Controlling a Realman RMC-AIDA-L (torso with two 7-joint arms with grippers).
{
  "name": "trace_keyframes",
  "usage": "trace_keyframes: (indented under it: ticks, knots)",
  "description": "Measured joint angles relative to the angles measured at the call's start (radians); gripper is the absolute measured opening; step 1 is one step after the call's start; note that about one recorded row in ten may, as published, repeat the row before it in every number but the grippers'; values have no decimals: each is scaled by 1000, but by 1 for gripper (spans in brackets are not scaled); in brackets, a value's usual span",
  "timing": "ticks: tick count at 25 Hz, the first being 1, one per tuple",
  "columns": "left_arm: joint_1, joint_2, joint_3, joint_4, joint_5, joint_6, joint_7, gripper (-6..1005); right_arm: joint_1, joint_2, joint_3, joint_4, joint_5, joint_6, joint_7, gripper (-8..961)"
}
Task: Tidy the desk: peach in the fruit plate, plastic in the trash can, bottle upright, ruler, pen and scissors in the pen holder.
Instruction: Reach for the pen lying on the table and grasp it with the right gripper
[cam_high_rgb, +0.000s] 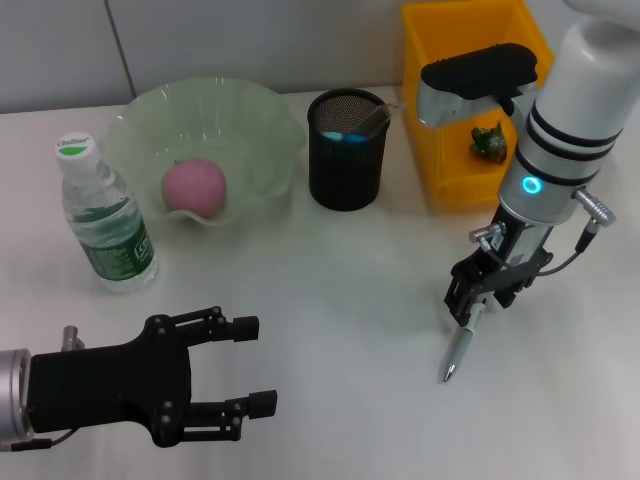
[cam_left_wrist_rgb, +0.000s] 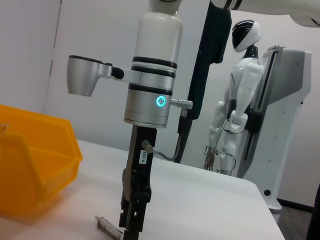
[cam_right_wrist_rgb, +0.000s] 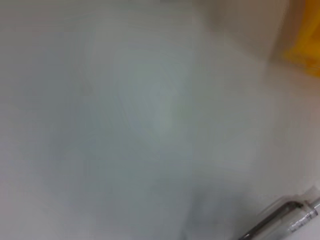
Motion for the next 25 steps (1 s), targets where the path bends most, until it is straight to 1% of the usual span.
trace_keyframes:
  ticks: [16, 25]
  knots:
    - [-1, 0, 0, 2, 0, 4, 0, 815, -2, 0, 0, 10, 2, 12, 0, 567]
    - [2, 0, 0, 2, 0, 4, 0, 815, 9, 0, -4, 42, 2, 29, 0, 552]
